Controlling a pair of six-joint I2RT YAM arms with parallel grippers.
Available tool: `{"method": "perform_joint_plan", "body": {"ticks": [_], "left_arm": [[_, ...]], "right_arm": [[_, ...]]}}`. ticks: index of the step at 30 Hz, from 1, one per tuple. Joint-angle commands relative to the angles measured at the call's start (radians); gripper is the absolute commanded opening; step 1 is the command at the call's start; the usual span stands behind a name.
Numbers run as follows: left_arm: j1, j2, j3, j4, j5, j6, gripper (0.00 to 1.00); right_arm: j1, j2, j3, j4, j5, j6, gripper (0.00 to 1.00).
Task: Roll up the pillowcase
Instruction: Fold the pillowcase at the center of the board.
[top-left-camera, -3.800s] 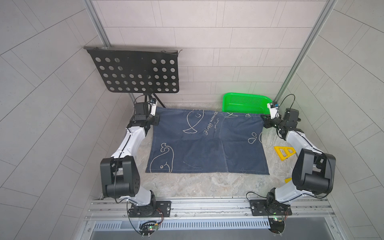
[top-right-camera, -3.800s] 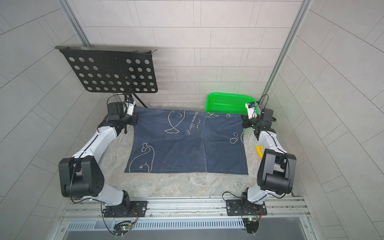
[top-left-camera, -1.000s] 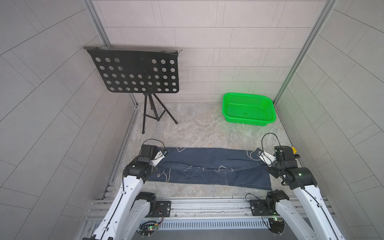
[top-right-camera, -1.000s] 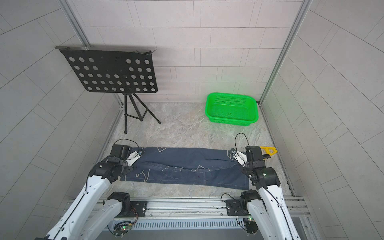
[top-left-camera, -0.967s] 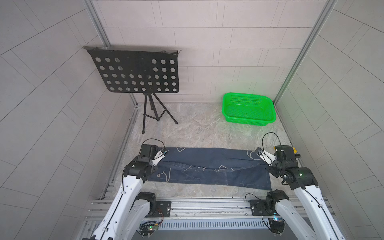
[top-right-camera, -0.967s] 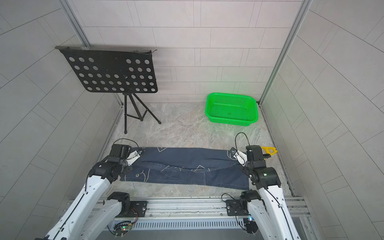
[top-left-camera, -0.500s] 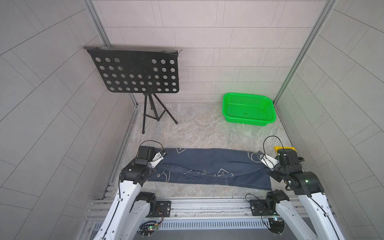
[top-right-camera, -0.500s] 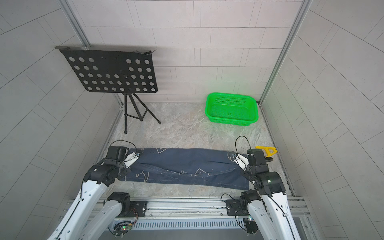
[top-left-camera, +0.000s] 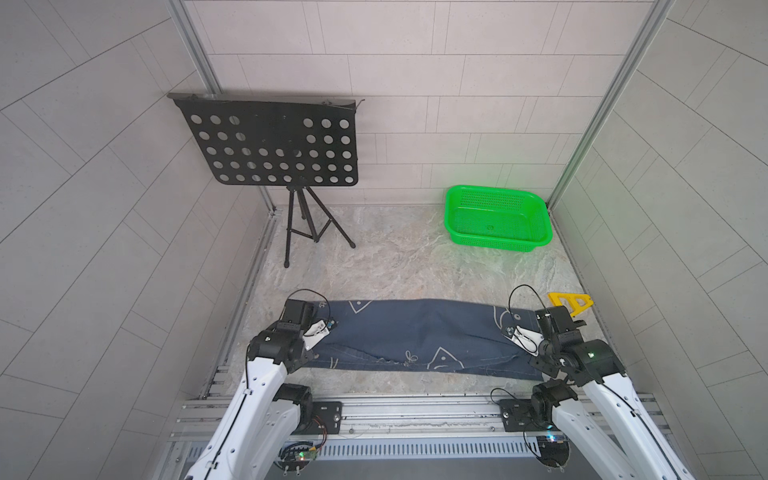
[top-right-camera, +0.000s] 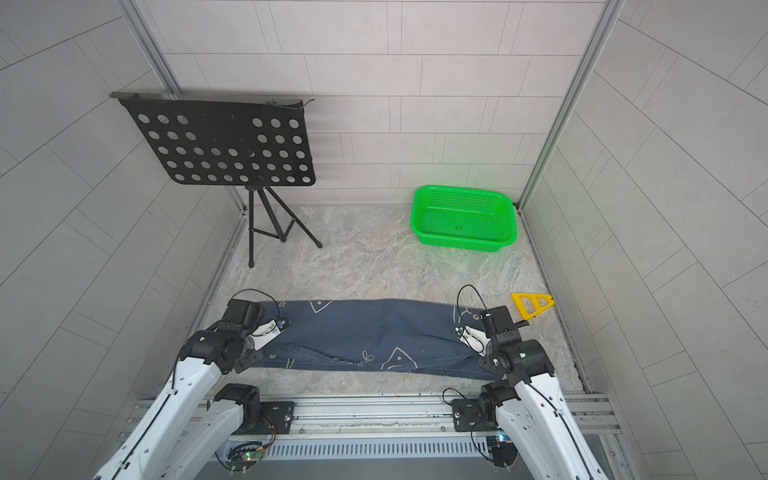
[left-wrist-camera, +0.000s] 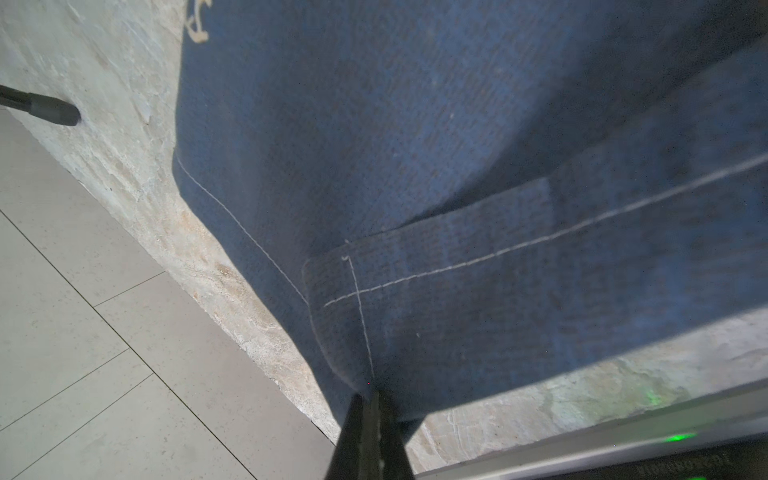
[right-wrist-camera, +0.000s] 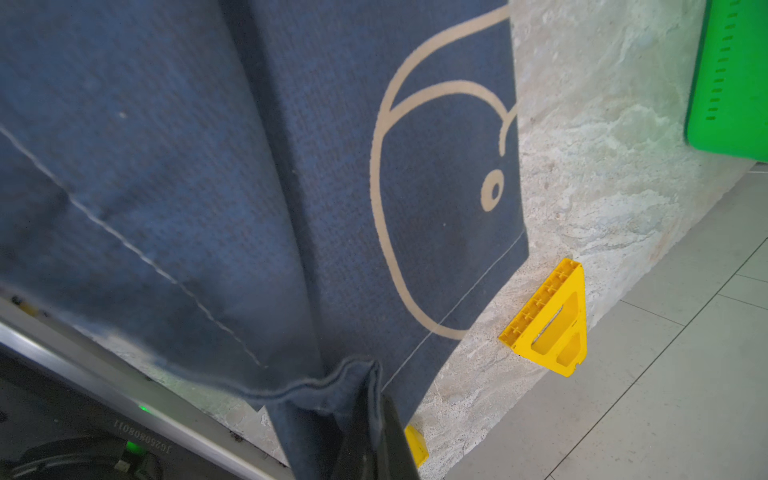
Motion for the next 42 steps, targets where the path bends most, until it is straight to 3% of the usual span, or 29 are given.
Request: {"method": "perform_joint_plan", "body": {"ticks": [1,4,7,11,17,20,30,37,42], "left_arm": [[-0.001,0.009,-0.017,-0.014,-0.005,0.023,0.05],[0.000,0.015,-0.017,-0.010,-0.016,0.026,0.16],[0.000,0.024,-0.015,0.000,-0.028,0.025,0.20],[0.000,0.036,-0.015,0.034,-0.025,0.020,0.14],[0.000,0.038,-0.024,0.045,0.016,0.016,0.13],[0.000,0.038,-0.021,0.051,0.022,0.018,0.00],[0.009,0.108,0.095,0.125,-0.029,0.008,0.00],[0.034,0.215,0.167,0.308,-0.028,0.030,0.00],[0.035,0.326,0.259,0.453,-0.016,0.039,0.00]], "right_arm": [[0.012,0.000,-0.011,-0.025,0.012,-0.014,0.00],[0.019,0.001,-0.022,-0.025,0.016,-0.025,0.08],[0.023,0.000,-0.028,-0.015,0.023,-0.016,0.10],[0.026,-0.002,-0.037,0.000,0.022,-0.012,0.02],[0.028,-0.006,-0.037,0.015,0.020,-0.003,0.00],[0.029,-0.006,-0.029,0.042,0.030,0.013,0.00],[0.026,-0.028,0.005,0.170,0.125,0.070,0.00],[-0.008,-0.001,0.027,0.360,0.146,0.119,0.00],[-0.078,0.097,0.058,0.530,0.088,0.164,0.00]]}}
